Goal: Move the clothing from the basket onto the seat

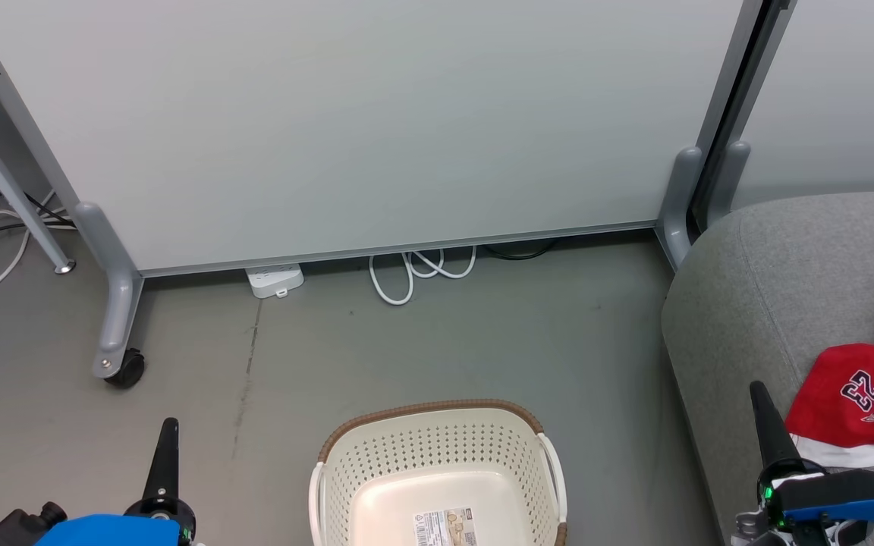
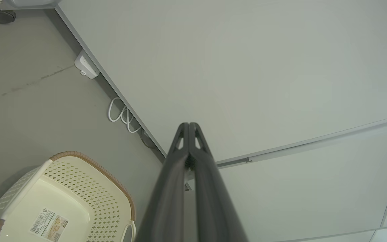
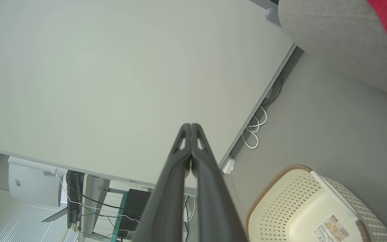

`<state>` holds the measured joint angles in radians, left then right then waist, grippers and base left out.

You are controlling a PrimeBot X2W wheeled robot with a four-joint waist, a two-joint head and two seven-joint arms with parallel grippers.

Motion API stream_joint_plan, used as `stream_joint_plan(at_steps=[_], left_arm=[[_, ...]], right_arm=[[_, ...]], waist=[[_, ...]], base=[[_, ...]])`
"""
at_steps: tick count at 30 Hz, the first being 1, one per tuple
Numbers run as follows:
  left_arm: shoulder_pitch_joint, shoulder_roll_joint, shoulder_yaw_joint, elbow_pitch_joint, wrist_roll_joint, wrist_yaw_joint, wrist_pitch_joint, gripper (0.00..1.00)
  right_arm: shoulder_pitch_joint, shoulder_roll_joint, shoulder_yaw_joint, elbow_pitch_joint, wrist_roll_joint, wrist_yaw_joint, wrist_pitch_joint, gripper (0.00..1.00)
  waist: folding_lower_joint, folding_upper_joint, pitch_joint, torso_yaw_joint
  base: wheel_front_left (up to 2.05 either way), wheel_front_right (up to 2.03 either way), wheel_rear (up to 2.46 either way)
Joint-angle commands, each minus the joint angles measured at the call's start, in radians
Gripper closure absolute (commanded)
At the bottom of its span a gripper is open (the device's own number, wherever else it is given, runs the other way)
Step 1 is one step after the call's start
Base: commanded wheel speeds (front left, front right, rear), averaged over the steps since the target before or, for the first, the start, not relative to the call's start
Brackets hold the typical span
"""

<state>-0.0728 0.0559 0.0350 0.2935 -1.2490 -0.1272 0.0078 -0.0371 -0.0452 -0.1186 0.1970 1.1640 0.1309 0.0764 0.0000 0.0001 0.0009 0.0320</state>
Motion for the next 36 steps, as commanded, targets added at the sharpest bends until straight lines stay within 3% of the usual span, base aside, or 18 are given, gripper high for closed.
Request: stream_joint_plan(at_steps=[1, 36], left_arm=[[-0.023, 0.004, 0.013, -0.012, -0.029, -0.004, 0.009, 1.00], [-0.036, -0.001, 0.063, -0.041, -0.281, -0.005, 0.082, 1.00]], right_arm=[[-0.023, -0.006, 0.002, -0.001, 0.038, 0.000, 0.004, 1.00], [-0.066, -0.007, 0.004, 0.036, 0.346, 0.000, 0.030, 1.00]], waist=[[0.0000, -0.0001, 0.000, -0.001], [0.0000, -0.0001, 0.002, -0.023]], base=[[0.00, 0.00, 0.00], [0.00, 0.00, 0.00]])
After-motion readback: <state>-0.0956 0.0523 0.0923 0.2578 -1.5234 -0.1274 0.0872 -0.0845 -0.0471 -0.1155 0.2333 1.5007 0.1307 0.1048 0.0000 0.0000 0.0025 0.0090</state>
